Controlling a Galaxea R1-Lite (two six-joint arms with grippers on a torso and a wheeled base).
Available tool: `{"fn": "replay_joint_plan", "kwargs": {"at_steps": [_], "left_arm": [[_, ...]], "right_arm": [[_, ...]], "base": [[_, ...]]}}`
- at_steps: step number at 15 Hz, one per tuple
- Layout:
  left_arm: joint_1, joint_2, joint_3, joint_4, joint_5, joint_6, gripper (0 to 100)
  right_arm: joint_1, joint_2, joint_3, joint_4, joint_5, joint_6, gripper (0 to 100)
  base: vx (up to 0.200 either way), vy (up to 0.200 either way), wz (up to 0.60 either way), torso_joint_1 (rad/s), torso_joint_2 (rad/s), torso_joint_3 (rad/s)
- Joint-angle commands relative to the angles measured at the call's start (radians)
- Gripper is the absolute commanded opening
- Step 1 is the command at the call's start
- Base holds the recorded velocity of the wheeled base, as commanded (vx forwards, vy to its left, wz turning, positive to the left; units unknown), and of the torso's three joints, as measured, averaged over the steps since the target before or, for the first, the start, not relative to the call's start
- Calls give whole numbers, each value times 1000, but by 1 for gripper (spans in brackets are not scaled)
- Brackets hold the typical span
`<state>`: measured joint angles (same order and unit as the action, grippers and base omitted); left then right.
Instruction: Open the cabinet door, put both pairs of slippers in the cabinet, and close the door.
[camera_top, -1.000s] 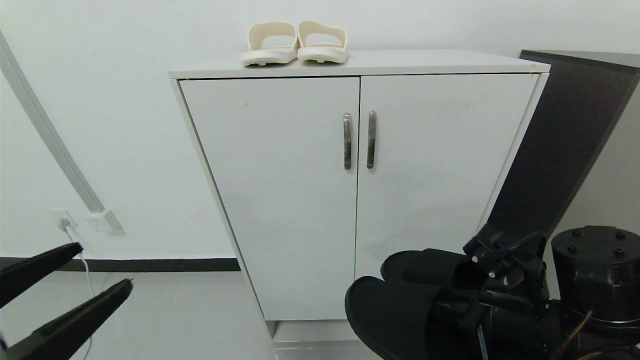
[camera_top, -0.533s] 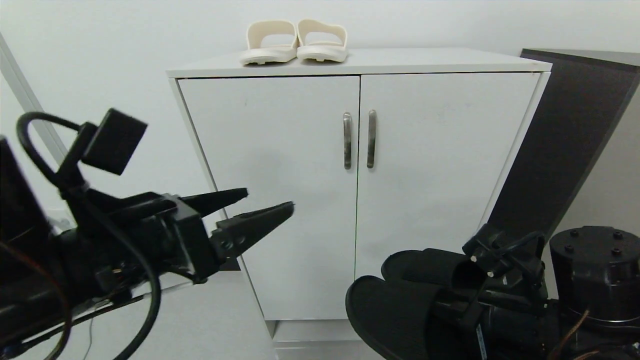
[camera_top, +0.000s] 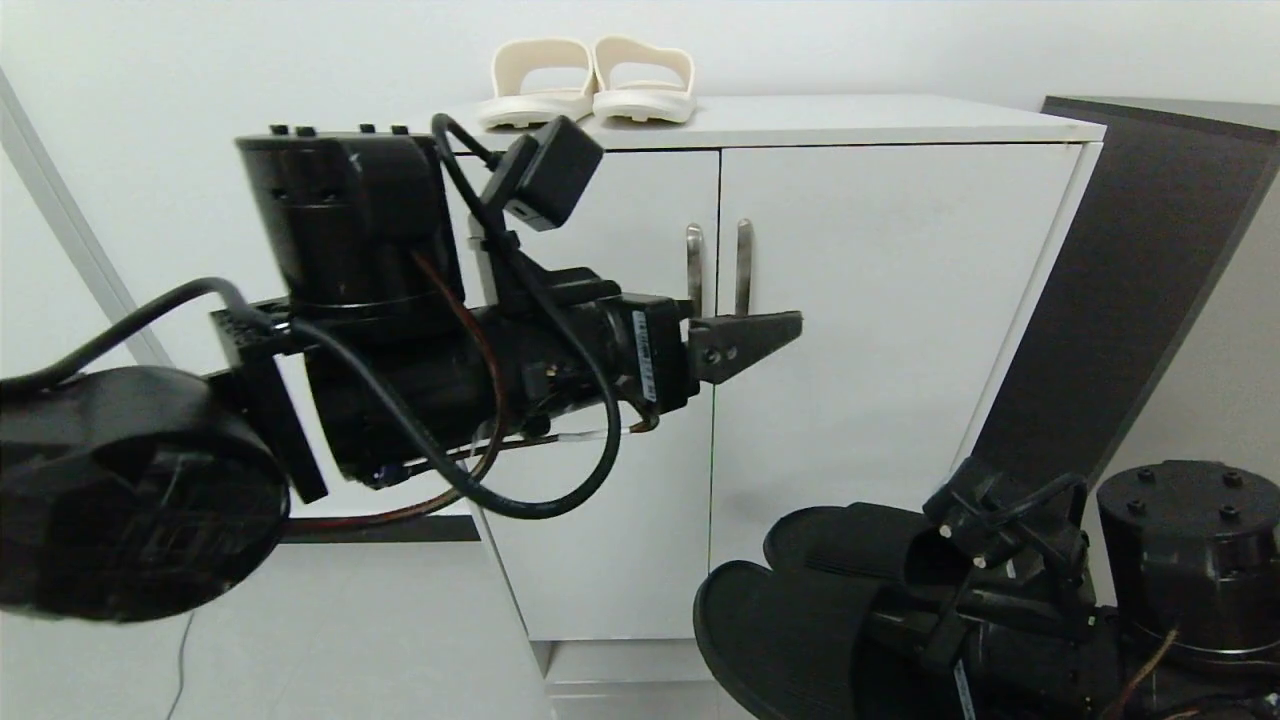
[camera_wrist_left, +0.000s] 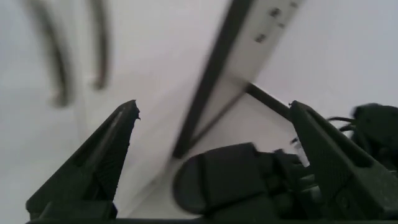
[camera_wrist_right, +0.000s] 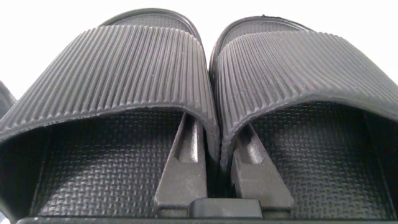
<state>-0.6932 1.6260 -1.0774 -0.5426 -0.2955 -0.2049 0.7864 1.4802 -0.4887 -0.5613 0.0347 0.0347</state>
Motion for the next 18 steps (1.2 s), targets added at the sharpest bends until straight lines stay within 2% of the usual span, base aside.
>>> {"fn": "replay_joint_plan", "kwargs": {"at_steps": [1,2,3,5,6,9,10,18], "left_arm": [[-3,75,-107,70,-89,-33,100],[6,84,-128,84,-126,-47,100],[43,115,-177,88,-220,-90,100],[55,175,-246,88,-235,-133,100],[58,201,-269,88,-228,-134,100],[58,256,-338,93,-157,-134,100],[58,276,-363,96,-102,-133,100],[84,285,-401,99,-34,-128,100]], "right_arm": [[1,5,1,0,1,1,0],[1,5,1,0,1,1,0],[1,5,2,0,1,1,0],[2,12,6,0,2,1,0],[2,18,4,-5,2,1,0],[2,28,7,-22,2,-1,0],[2,32,9,-31,2,-15,0],[2,43,18,-48,2,-19,0]], "base": [[0,0,0,0,0,0],[0,0,0,0,0,0],[0,0,0,0,0,0],[0,0,0,0,0,0],[0,0,0,0,0,0],[0,0,0,0,0,0],[0,0,0,0,0,0],[0,0,0,0,0,0]]}}
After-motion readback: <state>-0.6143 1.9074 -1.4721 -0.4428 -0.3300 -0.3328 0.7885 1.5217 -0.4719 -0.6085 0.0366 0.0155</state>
